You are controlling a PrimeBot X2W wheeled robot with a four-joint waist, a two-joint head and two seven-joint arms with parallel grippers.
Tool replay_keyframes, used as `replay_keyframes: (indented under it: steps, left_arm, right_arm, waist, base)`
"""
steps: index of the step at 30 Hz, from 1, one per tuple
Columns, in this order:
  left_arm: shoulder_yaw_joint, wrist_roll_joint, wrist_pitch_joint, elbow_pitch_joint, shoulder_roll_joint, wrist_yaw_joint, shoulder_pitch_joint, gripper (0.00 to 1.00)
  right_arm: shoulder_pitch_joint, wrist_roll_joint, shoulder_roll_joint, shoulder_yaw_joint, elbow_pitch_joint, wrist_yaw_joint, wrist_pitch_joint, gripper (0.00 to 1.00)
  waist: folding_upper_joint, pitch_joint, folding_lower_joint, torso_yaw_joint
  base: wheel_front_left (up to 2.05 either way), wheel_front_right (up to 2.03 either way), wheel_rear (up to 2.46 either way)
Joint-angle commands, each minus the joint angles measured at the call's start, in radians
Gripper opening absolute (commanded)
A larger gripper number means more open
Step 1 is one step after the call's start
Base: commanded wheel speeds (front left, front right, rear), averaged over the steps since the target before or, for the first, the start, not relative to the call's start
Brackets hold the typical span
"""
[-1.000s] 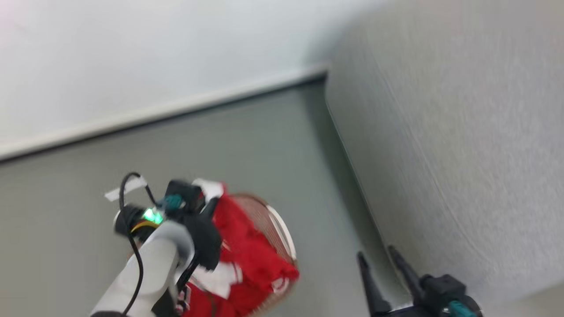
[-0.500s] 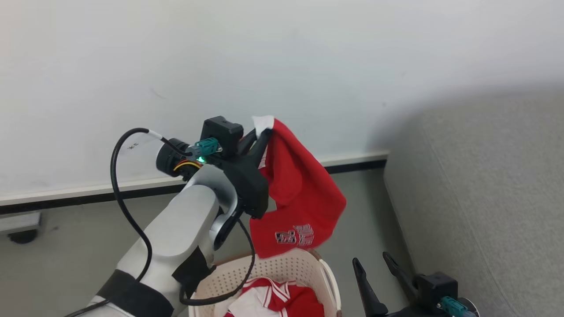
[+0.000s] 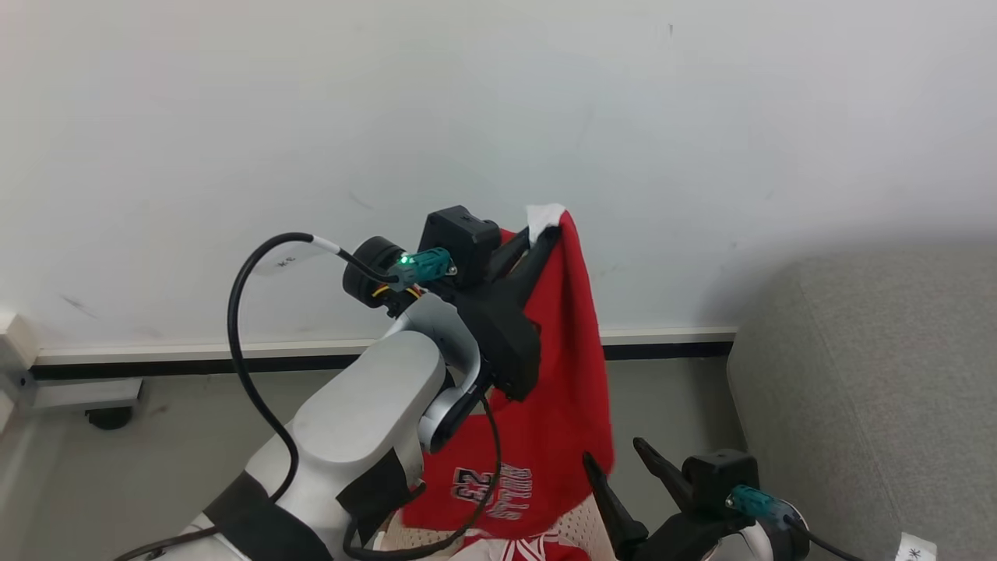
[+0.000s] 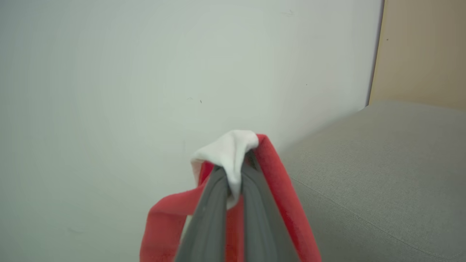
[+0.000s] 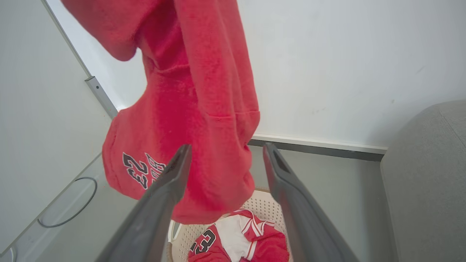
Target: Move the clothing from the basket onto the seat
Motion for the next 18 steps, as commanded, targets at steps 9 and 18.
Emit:
replay_keyframes:
  steps: [9, 18]
  left_arm:
    - [-0.086, -0.060, 0.016, -0.088, 0.000, 0.035, -0.018, 0.00]
    - [-0.131, -0.109, 0.044, -0.169, 0.000, 0.062, -0.014, 0.00]
  right_arm:
    - [-0.061, -0.079, -0.004, -0.058, 0.054, 0.000, 0.049, 1.00]
    - [-0.064, -0.079, -0.002, -0.098, 0.070, 0.000, 0.032, 1.00]
  waist:
    - [0.0001, -0.012, 0.0000, 0.014]
    - [0.0001, -0.025, 0.0000, 0.028]
  base:
    - [0.00, 0.00, 0.00]
    - [0.00, 0.00, 0.00]
